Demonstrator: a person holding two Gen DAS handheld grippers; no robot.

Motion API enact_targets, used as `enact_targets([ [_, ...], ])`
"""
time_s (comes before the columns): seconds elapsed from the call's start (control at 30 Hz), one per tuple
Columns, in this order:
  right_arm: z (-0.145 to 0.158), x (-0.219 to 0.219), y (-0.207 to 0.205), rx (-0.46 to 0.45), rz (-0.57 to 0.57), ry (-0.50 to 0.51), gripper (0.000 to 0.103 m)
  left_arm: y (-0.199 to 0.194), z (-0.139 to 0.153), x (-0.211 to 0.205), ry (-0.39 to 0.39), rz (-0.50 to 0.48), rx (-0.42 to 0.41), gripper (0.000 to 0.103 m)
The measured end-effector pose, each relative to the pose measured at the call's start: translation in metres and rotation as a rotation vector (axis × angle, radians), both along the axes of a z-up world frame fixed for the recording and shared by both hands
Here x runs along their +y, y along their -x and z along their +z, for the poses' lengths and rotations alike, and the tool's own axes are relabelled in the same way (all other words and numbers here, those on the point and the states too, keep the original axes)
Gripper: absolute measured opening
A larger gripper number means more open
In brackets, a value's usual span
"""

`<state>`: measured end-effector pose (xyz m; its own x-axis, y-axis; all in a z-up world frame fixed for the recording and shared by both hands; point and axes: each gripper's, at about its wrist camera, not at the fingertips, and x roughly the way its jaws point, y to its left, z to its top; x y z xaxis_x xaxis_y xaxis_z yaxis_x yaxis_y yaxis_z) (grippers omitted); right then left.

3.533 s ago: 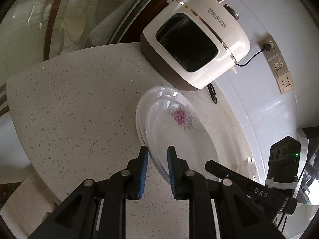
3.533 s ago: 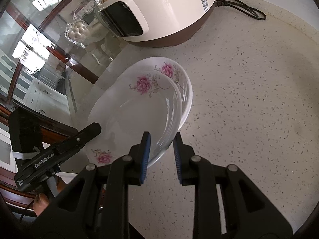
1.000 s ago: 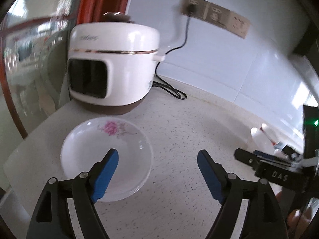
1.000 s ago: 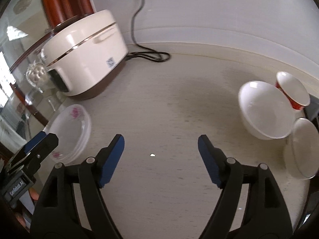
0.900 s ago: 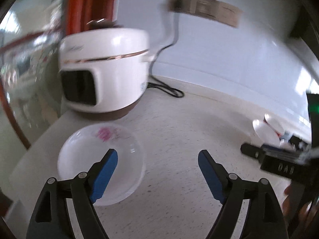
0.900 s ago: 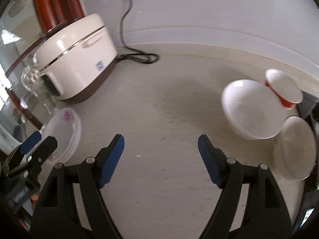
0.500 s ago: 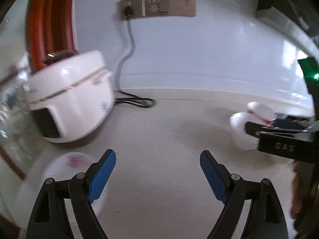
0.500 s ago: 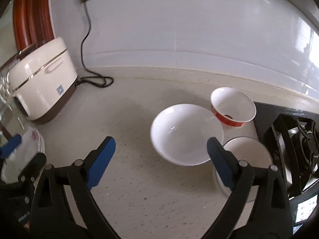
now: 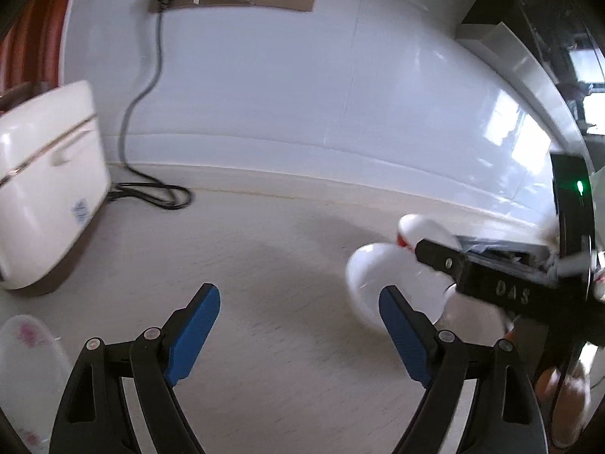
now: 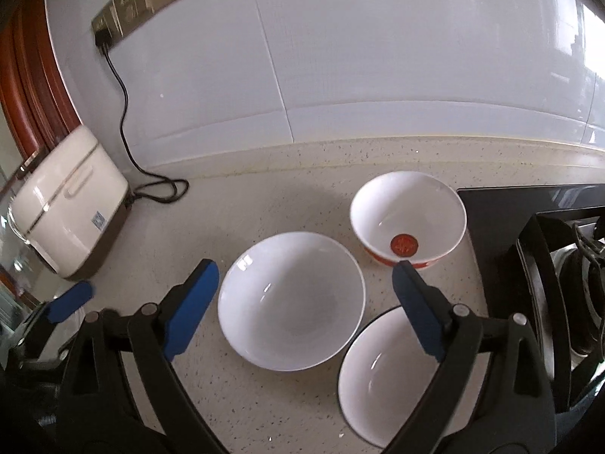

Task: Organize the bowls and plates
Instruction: 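Move both grippers to the plain white bowl near the stove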

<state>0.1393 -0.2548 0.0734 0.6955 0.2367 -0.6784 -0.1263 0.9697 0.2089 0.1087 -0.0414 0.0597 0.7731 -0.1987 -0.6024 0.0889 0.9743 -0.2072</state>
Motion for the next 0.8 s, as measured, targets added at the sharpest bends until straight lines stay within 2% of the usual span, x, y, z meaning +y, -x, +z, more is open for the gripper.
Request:
enact_targets([
  [0.07,-0.002,-0.011,0.001,0.004,0.009,-0.062,0.094,-0.01,0.002,-0.003,0.052,-0.034,0.001,0.087],
  [0.17,-0.011,-0.029,-0.003,0.032,-0.002,-0.139,0.094,-0.025,0.003,-0.009,0.076,-0.051,0.002,0.087],
  [0.47,-0.017,-0.042,-0.009,0.061,0.032,-0.227,0.094,-0.063,-0.024,-0.02,0.227,-0.142,0.072,0.087],
  [0.6,-0.02,-0.041,-0.011,0.071,0.048,-0.235,0.093,-0.067,-0.037,-0.017,0.303,-0.178,0.107,0.078],
  [0.67,-0.02,-0.038,-0.011,0.07,0.067,-0.237,0.087,-0.07,-0.039,-0.017,0.305,-0.172,0.119,0.075],
  [0.73,-0.023,-0.035,-0.012,0.08,0.074,-0.232,0.085,-0.071,-0.044,-0.017,0.304,-0.17,0.139,0.066],
  [0.8,-0.026,-0.034,-0.014,0.095,0.081,-0.226,0.078,-0.073,-0.05,-0.016,0.333,-0.181,0.172,0.06],
])
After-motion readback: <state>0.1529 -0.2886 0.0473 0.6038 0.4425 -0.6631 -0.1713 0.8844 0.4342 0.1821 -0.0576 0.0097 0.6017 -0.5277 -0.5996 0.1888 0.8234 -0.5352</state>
